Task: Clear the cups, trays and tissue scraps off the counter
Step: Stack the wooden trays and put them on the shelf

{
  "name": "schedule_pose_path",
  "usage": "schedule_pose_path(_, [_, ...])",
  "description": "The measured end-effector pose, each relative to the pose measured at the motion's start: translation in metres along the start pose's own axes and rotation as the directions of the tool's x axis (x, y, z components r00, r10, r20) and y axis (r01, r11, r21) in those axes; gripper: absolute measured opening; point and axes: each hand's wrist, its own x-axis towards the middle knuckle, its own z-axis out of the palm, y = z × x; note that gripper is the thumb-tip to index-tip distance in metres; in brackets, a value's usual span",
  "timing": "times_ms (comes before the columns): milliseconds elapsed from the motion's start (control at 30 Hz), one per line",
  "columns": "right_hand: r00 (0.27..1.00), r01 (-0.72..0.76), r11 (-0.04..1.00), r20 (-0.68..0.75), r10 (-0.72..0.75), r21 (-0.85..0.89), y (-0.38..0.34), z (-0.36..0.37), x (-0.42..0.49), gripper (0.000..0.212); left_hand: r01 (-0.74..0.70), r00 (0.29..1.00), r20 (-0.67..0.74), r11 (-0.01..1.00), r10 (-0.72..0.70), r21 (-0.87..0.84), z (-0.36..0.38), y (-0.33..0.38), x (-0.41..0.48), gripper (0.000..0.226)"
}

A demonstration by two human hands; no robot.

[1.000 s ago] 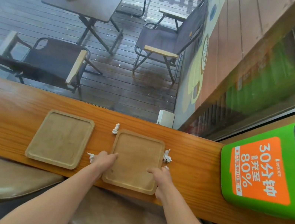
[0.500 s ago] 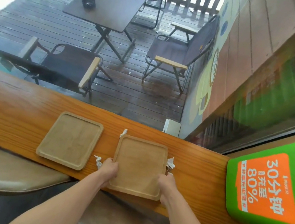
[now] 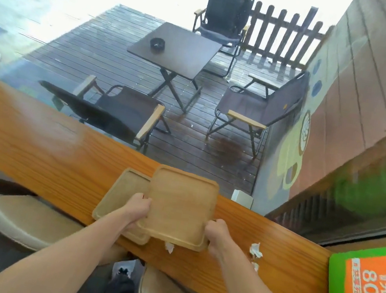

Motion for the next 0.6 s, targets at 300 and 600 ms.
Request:
schedule_pose_path(300, [0.988,-0.157,0.987,-0.008,0.157,0.035,-0.02,0.147,0.005,0.05,0.056,0.998,-0.027,0.975,-0.051,0.216,-0.12,-0.036,0.077,0.037])
schedule_pose_path(600, [0.972,-0.215,0.976,-0.101,0.213,-0.012,-0.016,0.173,-0.002,0.048,0.008,0.995,-0.092,0.885,0.039,0.465,-0.13,-0.044,0.082,0.029])
